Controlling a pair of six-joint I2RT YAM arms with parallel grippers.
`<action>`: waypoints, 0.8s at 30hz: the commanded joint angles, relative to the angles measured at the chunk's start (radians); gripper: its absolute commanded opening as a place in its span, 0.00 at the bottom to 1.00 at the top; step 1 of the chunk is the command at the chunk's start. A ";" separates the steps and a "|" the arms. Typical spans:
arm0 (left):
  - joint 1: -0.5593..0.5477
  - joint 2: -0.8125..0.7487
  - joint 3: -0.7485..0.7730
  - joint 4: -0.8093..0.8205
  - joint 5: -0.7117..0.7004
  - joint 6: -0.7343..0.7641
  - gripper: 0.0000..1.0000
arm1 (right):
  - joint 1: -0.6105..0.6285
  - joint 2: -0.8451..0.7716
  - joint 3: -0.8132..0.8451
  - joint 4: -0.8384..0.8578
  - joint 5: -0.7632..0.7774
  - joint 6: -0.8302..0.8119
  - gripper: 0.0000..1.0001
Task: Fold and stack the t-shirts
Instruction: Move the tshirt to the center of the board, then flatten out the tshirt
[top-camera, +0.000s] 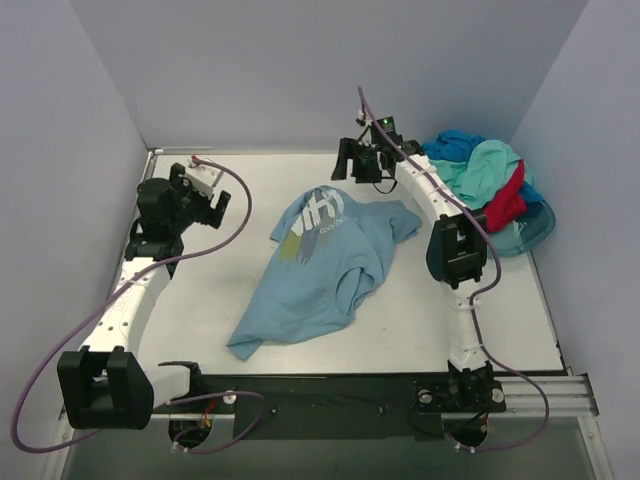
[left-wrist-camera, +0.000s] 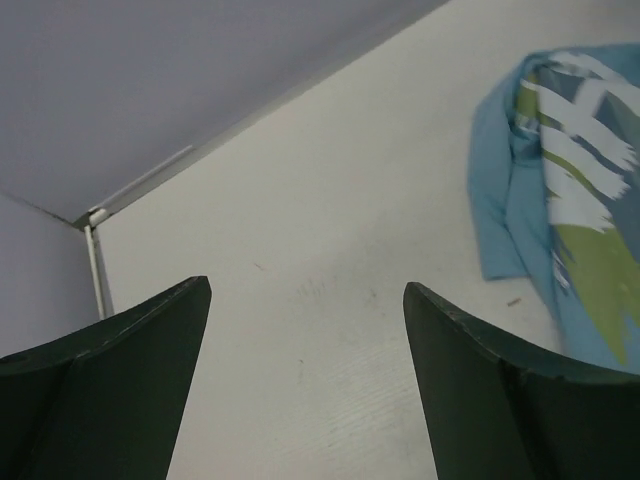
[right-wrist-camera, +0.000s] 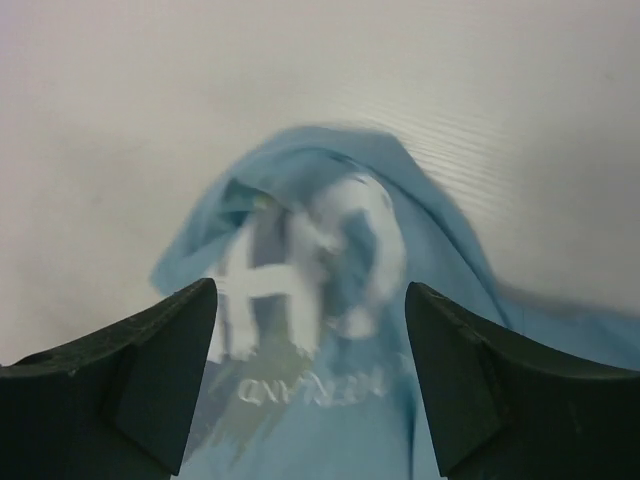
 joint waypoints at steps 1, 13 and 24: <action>-0.058 -0.022 -0.015 -0.271 0.183 0.206 0.87 | -0.083 -0.014 0.116 -0.245 0.279 -0.009 0.73; -0.123 -0.074 -0.153 -0.652 0.439 0.585 0.86 | 0.099 -0.526 -0.781 -0.205 0.256 -0.102 0.70; -0.066 -0.111 -0.205 -0.263 0.294 -0.030 0.87 | 0.470 -0.571 -1.027 0.024 0.186 -0.557 0.68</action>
